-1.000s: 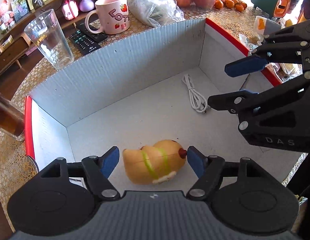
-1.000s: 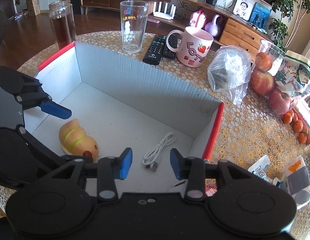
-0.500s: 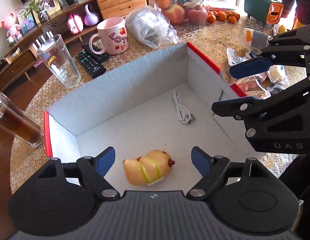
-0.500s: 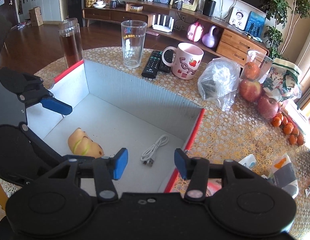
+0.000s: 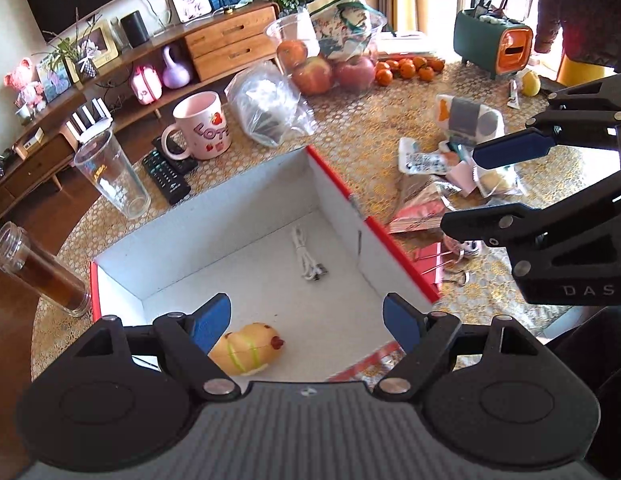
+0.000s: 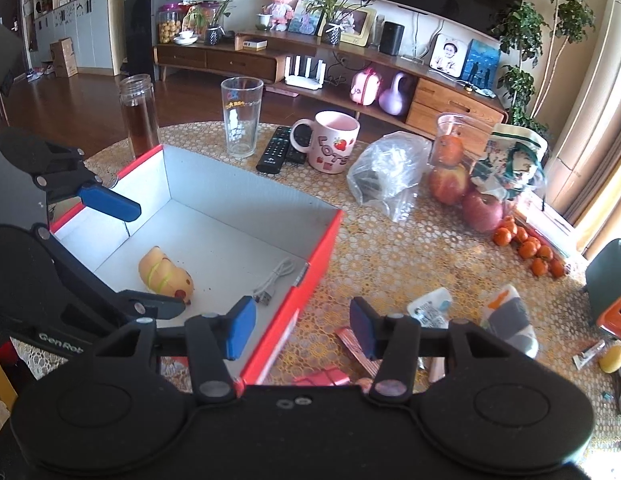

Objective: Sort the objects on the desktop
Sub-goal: 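Withdraw the left gripper from the box back over the table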

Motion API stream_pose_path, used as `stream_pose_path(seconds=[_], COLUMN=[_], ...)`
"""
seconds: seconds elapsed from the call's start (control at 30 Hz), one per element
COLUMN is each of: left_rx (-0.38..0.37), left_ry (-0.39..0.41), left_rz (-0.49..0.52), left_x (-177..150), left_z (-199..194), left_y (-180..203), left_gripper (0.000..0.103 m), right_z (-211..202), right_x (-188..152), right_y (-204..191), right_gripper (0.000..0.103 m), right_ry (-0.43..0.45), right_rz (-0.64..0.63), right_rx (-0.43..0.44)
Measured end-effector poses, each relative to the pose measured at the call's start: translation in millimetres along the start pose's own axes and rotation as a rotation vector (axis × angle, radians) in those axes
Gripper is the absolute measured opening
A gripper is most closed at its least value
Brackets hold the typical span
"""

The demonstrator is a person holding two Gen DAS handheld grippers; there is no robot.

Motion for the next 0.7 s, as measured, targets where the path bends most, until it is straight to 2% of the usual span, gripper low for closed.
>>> stream_pose_path(seconds=[0.37,0.7], left_rx=[-0.018,-0.042], left_ry=[0.051,0.088], left_rz=[0.008,0.003], left_x=[-2,0], left_z=[-22,-19], left_y=[58,109], left_gripper=[0.083,0.083], right_z=[-37,-45], right_x=[-50,-97], right_y=[41,86], right_gripper=[0.053,0.056], right_ry=[0.025,0.016], right_rz=[0.049,0.125], right_rx=[-0.037,-0.062])
Point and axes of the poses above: each gripper's, at about its wrist camera, not at the fingertips, and z roughly the way its jaws point, y to its right, x to its top, the point moved 1 cm from there along z, roughly the way its jaws point, and after that the axes turned 12 degrees about -y, right-handed, at the moved point
